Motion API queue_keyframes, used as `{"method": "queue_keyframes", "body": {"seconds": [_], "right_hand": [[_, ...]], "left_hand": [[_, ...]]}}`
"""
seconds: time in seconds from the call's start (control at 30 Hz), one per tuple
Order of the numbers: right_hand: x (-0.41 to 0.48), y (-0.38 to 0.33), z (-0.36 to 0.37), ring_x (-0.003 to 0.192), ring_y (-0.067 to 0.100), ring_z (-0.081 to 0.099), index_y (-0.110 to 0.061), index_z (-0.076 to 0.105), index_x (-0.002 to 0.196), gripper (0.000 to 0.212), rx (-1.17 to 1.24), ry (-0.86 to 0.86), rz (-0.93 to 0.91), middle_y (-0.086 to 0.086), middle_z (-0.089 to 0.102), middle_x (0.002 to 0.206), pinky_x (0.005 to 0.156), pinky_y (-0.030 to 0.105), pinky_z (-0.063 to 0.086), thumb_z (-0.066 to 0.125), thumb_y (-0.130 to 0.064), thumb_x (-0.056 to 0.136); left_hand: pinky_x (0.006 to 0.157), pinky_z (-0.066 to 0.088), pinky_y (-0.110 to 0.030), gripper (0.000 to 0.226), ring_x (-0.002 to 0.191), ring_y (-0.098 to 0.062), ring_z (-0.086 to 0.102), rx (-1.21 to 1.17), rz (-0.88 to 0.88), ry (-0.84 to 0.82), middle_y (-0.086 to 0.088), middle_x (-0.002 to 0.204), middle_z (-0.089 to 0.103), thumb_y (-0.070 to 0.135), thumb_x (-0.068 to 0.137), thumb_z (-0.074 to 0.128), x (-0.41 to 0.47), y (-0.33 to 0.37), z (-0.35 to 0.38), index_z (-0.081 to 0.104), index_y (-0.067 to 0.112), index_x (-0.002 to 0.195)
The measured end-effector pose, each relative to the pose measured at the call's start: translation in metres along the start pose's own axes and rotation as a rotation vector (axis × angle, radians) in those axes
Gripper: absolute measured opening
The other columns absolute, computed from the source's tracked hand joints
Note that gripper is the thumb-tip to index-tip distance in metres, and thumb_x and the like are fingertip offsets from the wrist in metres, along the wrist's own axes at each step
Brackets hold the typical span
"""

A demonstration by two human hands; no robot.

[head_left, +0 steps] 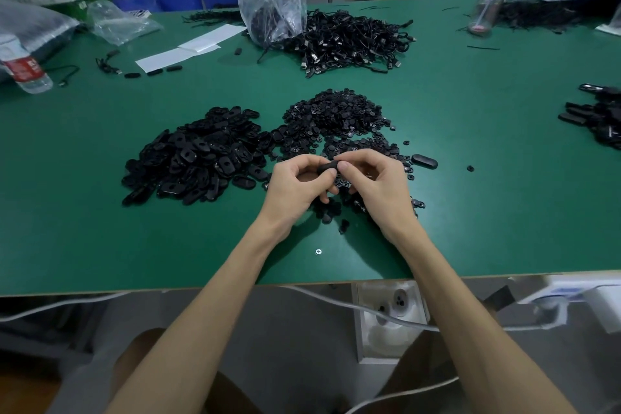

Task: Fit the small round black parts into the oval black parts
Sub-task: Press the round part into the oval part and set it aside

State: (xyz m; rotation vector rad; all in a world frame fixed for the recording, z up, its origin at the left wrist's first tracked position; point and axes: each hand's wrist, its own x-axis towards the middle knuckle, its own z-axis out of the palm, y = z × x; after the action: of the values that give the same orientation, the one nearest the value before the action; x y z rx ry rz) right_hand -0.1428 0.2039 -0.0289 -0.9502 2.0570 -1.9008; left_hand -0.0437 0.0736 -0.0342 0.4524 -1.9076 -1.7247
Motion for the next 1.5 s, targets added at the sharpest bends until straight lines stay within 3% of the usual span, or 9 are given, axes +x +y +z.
{"method": "queue_keyframes", "body": {"seconds": [0.13, 0.37, 0.6, 0.83, 1.03, 1.37, 1.5], "right_hand": [[0.0000, 0.0005, -0.0002, 0.081, 0.025, 0.069, -0.011, 0.078, 0.098, 0.006, -0.007, 0.003, -0.001, 0.005, 0.076, 0.087, 0.077, 0.043, 0.058, 0.076, -0.012, 0.093], [-0.0016, 0.0006, 0.0017, 0.067, 0.006, 0.065, -0.012, 0.079, 0.092, 0.003, -0.008, -0.019, 0.000, -0.002, 0.076, 0.075, 0.065, 0.021, 0.052, 0.077, -0.010, 0.090], [-0.0013, 0.0010, -0.0012, 0.073, 0.015, 0.069, -0.014, 0.078, 0.090, 0.004, 0.025, 0.013, 0.011, 0.003, 0.077, 0.079, 0.071, 0.036, 0.059, 0.078, -0.010, 0.090], [-0.0028, 0.0008, -0.0001, 0.072, 0.019, 0.069, -0.013, 0.078, 0.089, 0.003, -0.014, -0.006, -0.011, 0.000, 0.076, 0.078, 0.068, 0.030, 0.058, 0.078, -0.010, 0.089], [-0.0037, 0.0005, 0.0012, 0.065, 0.010, 0.065, -0.015, 0.077, 0.087, 0.006, -0.013, -0.039, -0.029, -0.002, 0.075, 0.073, 0.063, 0.023, 0.053, 0.079, -0.010, 0.087], [-0.0022, -0.0003, -0.0006, 0.066, 0.017, 0.063, -0.015, 0.078, 0.085, 0.006, 0.048, -0.022, 0.039, 0.008, 0.074, 0.072, 0.064, 0.036, 0.054, 0.078, -0.009, 0.086], [-0.0019, 0.0009, -0.0028, 0.070, 0.012, 0.064, -0.014, 0.076, 0.088, 0.007, 0.118, 0.001, 0.042, 0.004, 0.074, 0.076, 0.066, 0.029, 0.055, 0.076, -0.007, 0.090]], "left_hand": [[0.059, 0.054, -0.024, 0.004, 0.054, -0.016, 0.063, 0.053, 0.013, 0.006, -0.007, 0.070, 0.075, 0.004, 0.096, 0.070, -0.0008, 0.0000, 0.0015, 0.073, 0.008, 0.097], [0.061, 0.059, -0.029, 0.009, 0.069, -0.022, 0.073, 0.028, -0.004, -0.011, -0.006, 0.074, 0.075, -0.003, 0.095, 0.064, 0.0003, -0.0026, 0.0022, 0.069, 0.004, 0.098], [0.071, 0.060, -0.026, 0.011, 0.074, -0.021, 0.076, -0.088, 0.002, -0.105, -0.013, 0.082, 0.078, -0.002, 0.097, 0.067, -0.0014, 0.0010, -0.0017, 0.074, 0.003, 0.105], [0.071, 0.062, -0.028, 0.012, 0.071, -0.023, 0.077, -0.047, -0.023, -0.062, -0.011, 0.078, 0.078, -0.006, 0.095, 0.065, -0.0004, 0.0002, 0.0000, 0.073, 0.001, 0.100], [0.066, 0.060, -0.025, 0.019, 0.063, -0.021, 0.074, -0.026, -0.017, -0.055, -0.009, 0.072, 0.076, -0.008, 0.091, 0.064, -0.0010, 0.0006, 0.0002, 0.073, 0.009, 0.090], [0.066, 0.059, -0.027, 0.011, 0.064, -0.023, 0.073, 0.042, 0.017, -0.061, -0.012, 0.074, 0.076, -0.004, 0.096, 0.064, 0.0008, -0.0036, 0.0013, 0.071, 0.004, 0.100], [0.070, 0.061, -0.029, 0.013, 0.074, -0.026, 0.076, -0.056, 0.021, -0.094, -0.016, 0.084, 0.078, 0.000, 0.097, 0.069, -0.0005, -0.0001, -0.0013, 0.074, -0.002, 0.109]]}}
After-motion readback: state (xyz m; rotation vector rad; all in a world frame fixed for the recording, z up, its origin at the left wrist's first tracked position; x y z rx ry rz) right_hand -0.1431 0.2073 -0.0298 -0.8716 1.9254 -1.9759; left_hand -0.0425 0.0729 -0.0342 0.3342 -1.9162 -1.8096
